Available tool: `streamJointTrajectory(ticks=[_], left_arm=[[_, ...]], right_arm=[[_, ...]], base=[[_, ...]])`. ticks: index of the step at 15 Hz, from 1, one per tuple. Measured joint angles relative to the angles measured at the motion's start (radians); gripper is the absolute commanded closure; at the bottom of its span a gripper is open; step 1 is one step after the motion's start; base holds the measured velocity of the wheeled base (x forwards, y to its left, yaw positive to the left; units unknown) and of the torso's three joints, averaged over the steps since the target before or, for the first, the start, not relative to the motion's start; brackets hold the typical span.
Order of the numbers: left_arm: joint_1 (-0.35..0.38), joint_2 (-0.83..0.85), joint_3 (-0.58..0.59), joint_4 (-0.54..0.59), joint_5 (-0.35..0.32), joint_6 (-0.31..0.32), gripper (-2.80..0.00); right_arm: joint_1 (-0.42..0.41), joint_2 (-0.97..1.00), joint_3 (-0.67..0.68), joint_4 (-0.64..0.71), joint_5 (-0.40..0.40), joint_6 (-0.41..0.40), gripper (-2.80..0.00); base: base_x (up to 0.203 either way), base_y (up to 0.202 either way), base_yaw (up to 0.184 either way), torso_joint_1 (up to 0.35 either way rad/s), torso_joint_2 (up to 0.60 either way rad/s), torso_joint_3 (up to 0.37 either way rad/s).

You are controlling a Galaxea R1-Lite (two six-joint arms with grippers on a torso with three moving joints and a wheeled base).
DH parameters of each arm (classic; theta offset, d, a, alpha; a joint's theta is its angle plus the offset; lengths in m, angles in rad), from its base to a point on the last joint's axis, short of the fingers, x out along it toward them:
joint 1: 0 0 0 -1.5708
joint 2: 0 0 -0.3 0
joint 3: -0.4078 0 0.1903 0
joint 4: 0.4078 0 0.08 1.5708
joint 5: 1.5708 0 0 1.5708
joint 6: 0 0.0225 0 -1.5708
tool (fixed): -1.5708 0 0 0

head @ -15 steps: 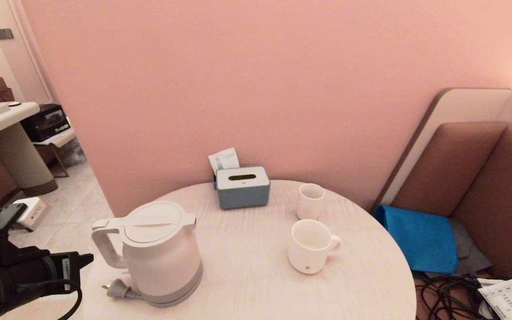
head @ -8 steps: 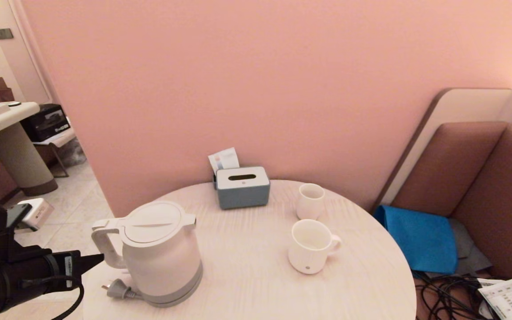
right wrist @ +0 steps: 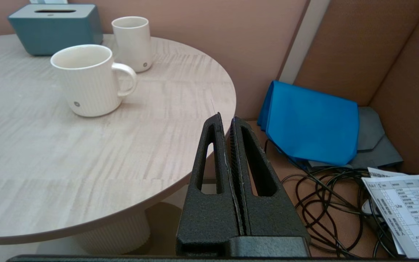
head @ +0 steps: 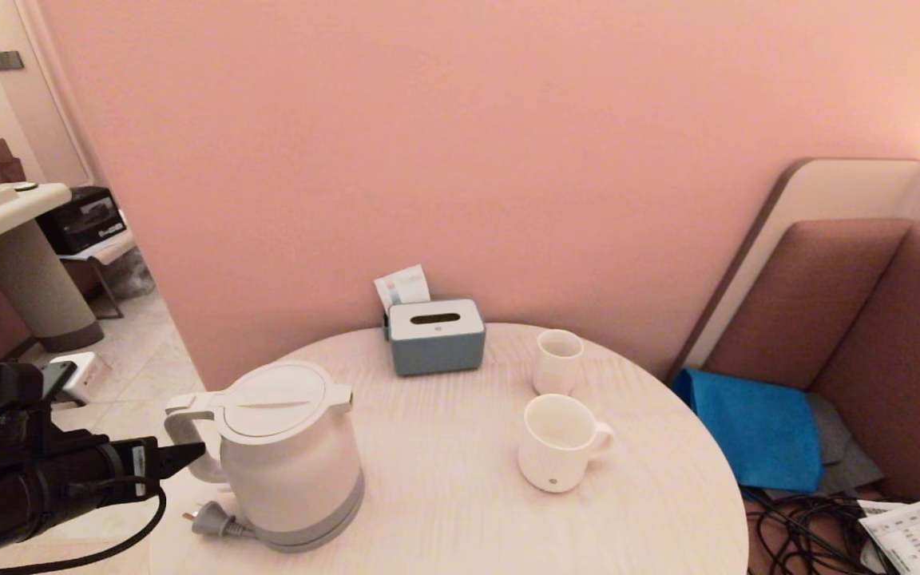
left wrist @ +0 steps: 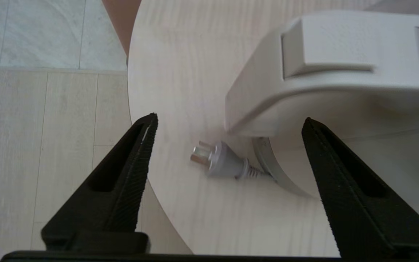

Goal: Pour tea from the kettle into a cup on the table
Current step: Pick up the kettle

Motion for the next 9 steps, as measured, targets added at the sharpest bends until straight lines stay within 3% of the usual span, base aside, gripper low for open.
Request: streamJointTrajectory(ticks=[5,9], left_arm=[[0.001,0.103,0.003,-0.173,-0.002,-0.003,-2.8],[0.001,0.166,0.003,-0.243,-0.005,-0.003,-2.8]], right_arm=[[0.0,0.0,0.0,0.0,0.0,0.0,0.0],[0.0,0.0,0.0,0.0,0.0,0.0,0.0]], base=[[0.0,0.0,0.0,0.0,0.0,0.0],[0.0,0.0,0.0,0.0,0.0,0.0]])
